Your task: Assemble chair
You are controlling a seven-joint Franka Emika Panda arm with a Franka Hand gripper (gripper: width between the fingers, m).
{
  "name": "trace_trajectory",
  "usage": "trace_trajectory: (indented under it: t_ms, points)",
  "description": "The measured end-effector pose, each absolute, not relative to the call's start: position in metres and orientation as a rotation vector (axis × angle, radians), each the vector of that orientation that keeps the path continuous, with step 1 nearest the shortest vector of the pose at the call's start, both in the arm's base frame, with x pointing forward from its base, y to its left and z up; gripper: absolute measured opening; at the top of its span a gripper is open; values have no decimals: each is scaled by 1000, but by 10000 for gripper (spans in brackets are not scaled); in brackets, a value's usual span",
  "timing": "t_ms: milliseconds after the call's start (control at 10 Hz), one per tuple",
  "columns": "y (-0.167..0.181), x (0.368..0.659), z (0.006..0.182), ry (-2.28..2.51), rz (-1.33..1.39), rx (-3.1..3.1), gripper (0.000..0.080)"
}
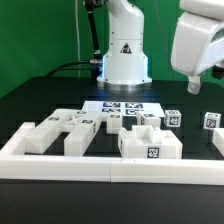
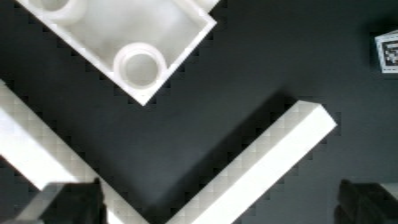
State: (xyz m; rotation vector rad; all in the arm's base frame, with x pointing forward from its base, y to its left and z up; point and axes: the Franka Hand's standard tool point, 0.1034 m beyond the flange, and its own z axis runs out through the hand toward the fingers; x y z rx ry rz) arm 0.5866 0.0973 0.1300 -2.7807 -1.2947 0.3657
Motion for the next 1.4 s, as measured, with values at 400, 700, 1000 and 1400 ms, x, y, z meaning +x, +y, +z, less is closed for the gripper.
trace_trajectory:
  t_ms: [400,700,1000,1400]
  points:
    - [97,586,130,-1294,366,-2781,649]
    - [97,586,130,-1288,367,-2783,649]
    - [72,590,116,-1229,294,-2822,649]
    - [60,591,108,-888,250,-2977,649]
